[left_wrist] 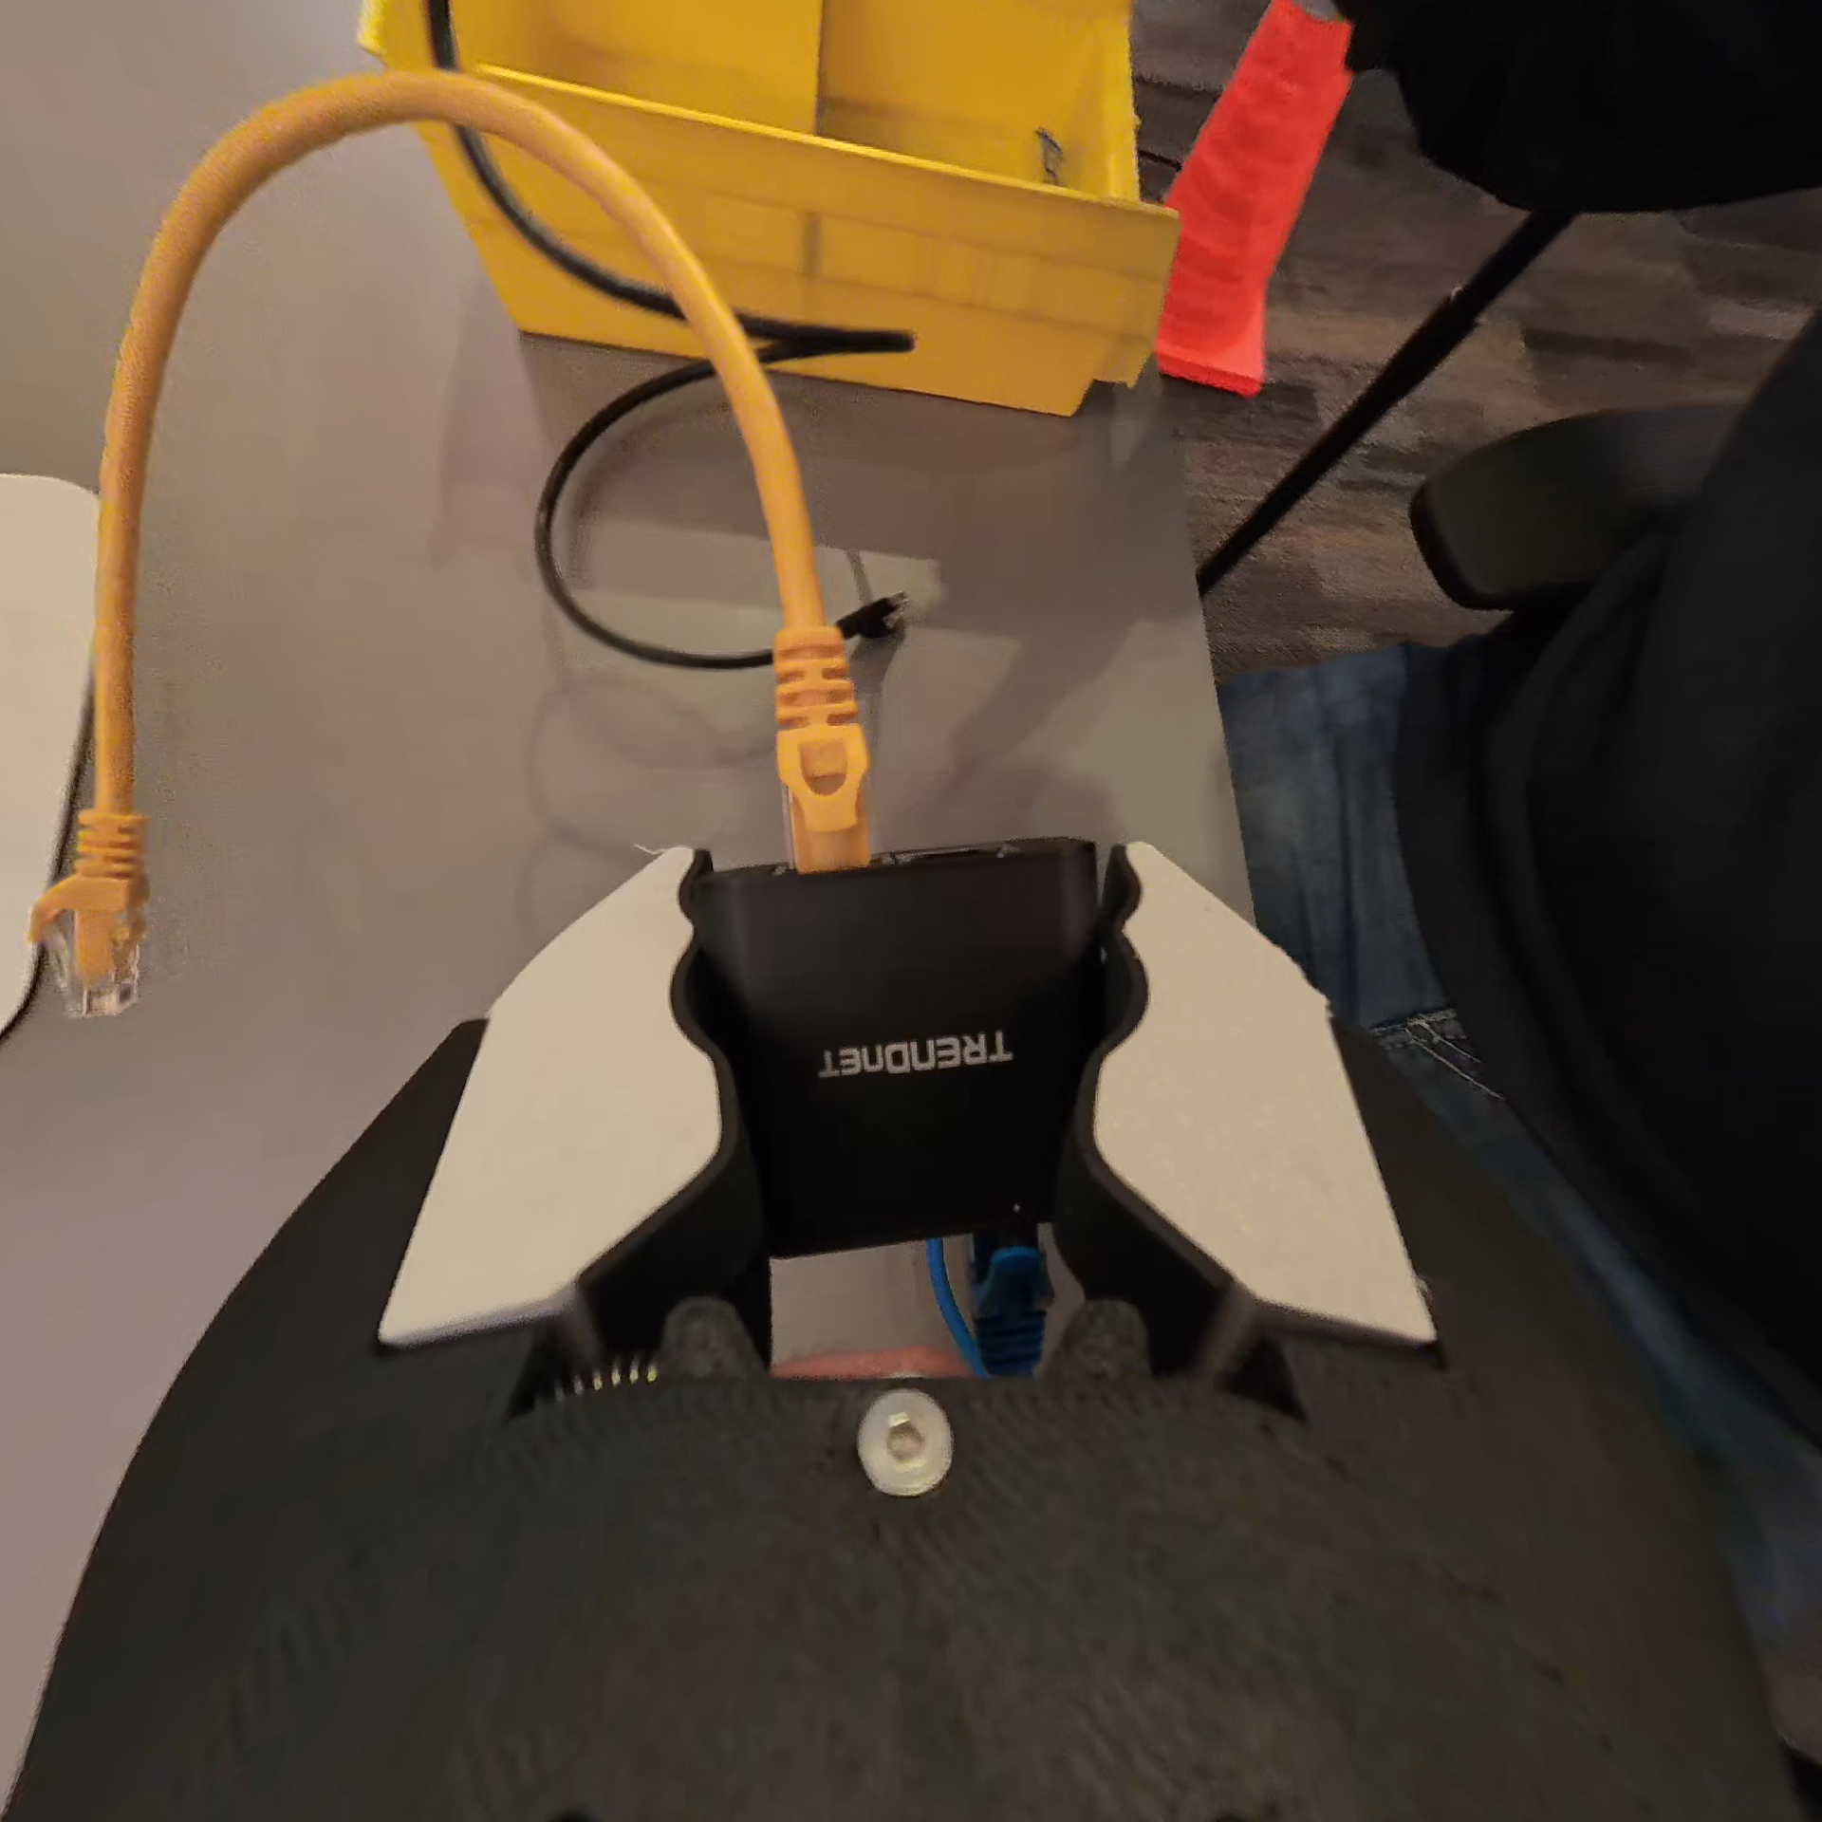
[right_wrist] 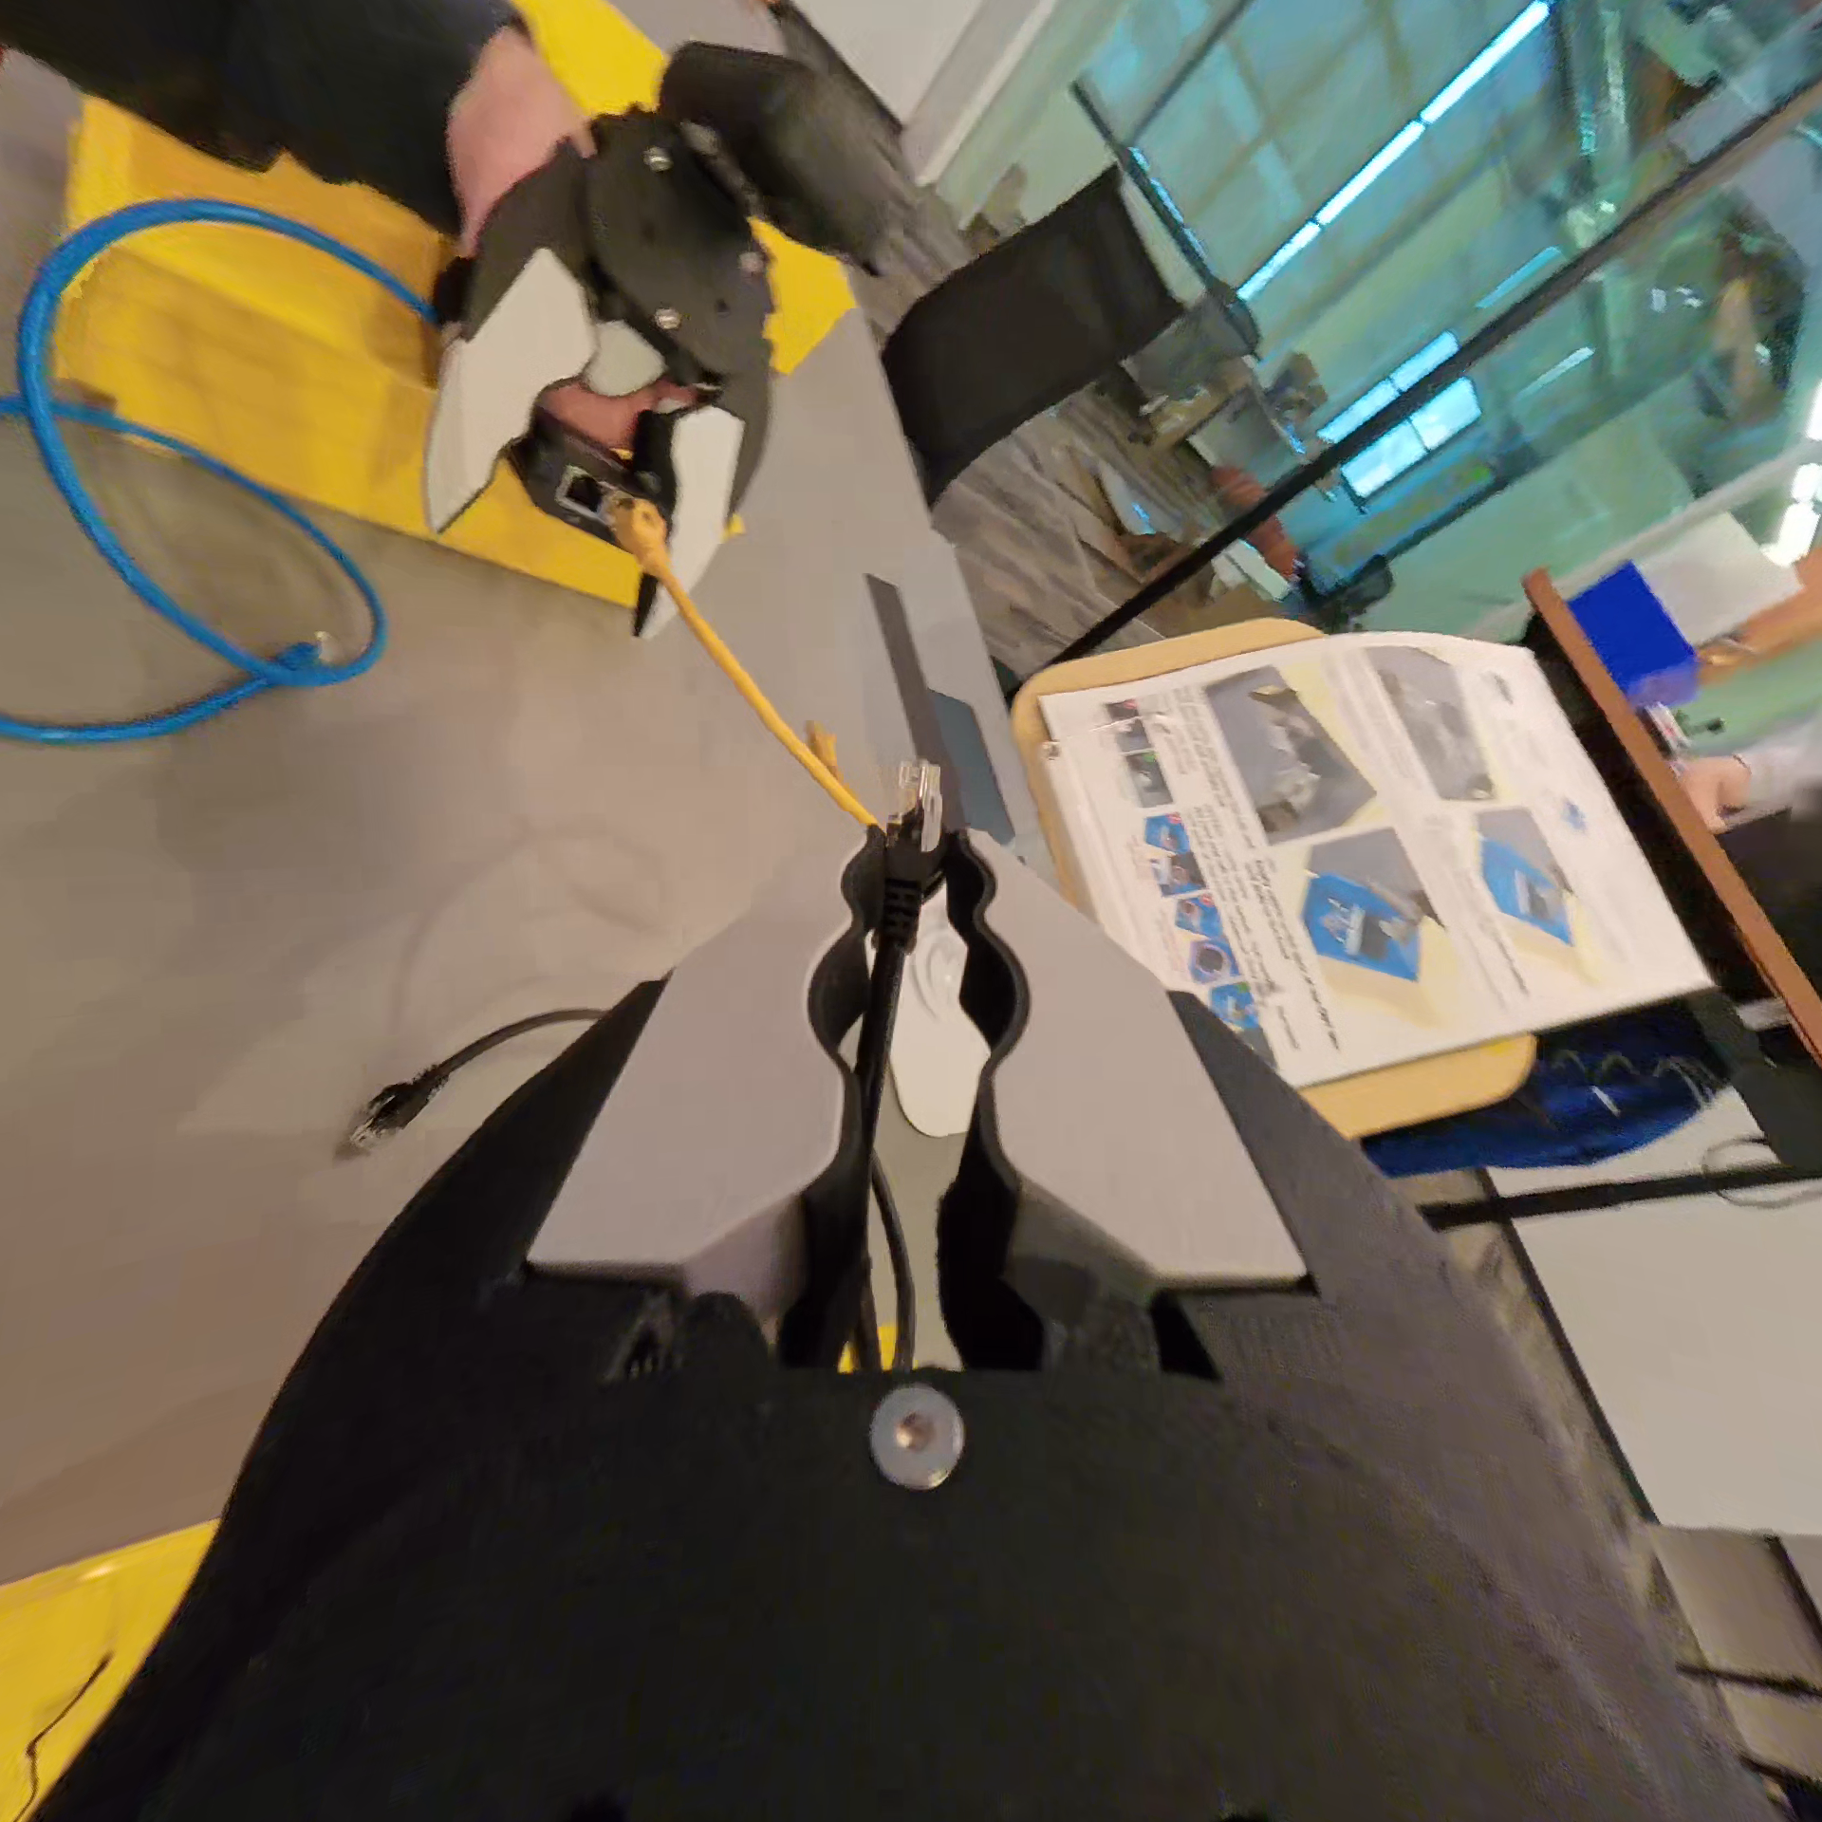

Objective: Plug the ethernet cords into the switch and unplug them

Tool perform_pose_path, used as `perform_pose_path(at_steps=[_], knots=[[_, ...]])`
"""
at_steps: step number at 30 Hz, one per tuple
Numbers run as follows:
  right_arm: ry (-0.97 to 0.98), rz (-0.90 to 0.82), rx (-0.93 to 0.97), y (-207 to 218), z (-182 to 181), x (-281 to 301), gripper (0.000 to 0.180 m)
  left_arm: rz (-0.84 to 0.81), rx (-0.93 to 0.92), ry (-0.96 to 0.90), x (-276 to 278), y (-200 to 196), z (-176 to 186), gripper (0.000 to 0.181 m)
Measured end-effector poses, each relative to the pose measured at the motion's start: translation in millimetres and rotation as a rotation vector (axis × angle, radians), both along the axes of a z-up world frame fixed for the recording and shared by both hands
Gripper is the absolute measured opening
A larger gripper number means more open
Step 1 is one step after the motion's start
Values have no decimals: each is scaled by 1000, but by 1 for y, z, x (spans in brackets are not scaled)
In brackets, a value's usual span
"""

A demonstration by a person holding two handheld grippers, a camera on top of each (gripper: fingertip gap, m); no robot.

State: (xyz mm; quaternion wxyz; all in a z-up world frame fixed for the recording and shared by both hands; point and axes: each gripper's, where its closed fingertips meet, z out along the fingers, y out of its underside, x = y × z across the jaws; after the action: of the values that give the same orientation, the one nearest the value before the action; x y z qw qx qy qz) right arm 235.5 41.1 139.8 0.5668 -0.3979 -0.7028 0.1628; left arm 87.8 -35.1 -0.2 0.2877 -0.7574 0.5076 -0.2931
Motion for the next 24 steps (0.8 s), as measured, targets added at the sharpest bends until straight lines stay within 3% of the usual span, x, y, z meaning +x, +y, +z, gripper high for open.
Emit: perform_pose_path(at_steps=[10, 15, 18, 24], knots=[[239, -259, 29, 38, 120, 54, 11, 162, 66, 52, -21, 8, -12, 75], [315, -360, 54, 28, 165, 96, 11, 191, 69, 33, -28, 3, -18, 75], [268, -456, 73, 23, 159, 115, 10, 184, 69, 25, -27, -1, -21, 75], [166, -644, 61, 22, 111, 149, 11, 161, 72, 7, -22, -9, -26, 75]])
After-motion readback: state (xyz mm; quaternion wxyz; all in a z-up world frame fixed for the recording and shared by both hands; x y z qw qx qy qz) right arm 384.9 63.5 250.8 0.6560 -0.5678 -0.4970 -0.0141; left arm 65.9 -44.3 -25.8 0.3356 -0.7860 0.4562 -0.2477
